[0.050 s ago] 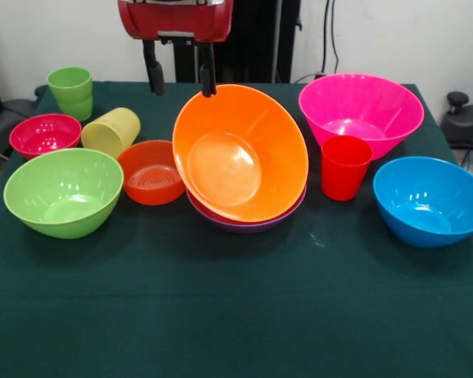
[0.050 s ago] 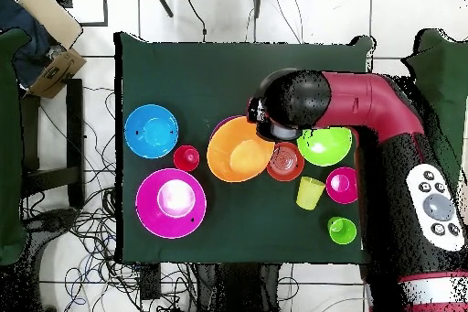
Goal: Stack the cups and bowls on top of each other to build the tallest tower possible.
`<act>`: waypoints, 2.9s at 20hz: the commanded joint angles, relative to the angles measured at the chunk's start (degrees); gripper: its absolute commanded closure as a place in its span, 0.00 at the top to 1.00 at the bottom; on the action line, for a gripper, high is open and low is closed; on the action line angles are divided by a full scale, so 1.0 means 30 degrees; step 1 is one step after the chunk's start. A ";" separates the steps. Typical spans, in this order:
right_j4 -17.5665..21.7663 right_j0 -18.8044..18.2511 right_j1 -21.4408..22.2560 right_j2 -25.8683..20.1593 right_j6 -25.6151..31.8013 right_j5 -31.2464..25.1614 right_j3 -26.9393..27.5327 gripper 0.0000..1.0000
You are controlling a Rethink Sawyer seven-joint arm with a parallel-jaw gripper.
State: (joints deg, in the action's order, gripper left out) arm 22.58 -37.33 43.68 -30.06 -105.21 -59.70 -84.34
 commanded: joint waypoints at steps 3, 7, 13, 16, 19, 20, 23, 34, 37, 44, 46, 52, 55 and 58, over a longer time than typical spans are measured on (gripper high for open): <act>0.1566 0.0655 -0.0555 0.0332 0.1216 0.1560 -0.1756 1.00; 0.1557 0.0538 -0.0569 0.0298 0.1334 0.1695 -0.1973 1.00; 0.1646 0.0447 -0.0832 0.0351 0.1251 0.2196 -0.2083 1.00; 0.1662 0.0396 -0.1011 0.0416 0.1204 0.2535 -0.2152 1.00; 0.1607 0.0351 -0.1064 0.0484 0.1097 0.2842 -0.2335 1.00; 0.1583 0.0364 -0.1036 0.0508 0.1050 0.2866 -0.2380 1.00; 0.1606 0.0435 -0.1189 0.0584 0.1051 0.2855 -0.2215 1.00; 0.1797 0.0268 -0.1282 0.0619 0.1219 0.3627 -0.2707 1.00; 0.1864 0.0194 -0.1401 0.0599 0.1422 0.3708 -0.2717 1.00; 0.1742 -0.0041 -0.1718 0.0565 0.1499 0.3802 -0.2743 1.00; 0.1784 -0.0152 -0.1753 0.0547 0.1535 0.4006 -0.2861 1.00; 0.1746 -0.0417 -0.1876 0.0447 0.1503 0.4335 -0.3026 1.00; 0.1785 -0.0547 -0.2007 0.0419 0.1534 0.4456 -0.3063 1.00; 0.1806 -0.0658 -0.2149 0.0416 0.1618 0.4476 -0.3010 1.00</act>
State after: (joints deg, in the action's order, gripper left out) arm 23.65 -39.13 41.67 -29.58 -105.21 -49.85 -89.24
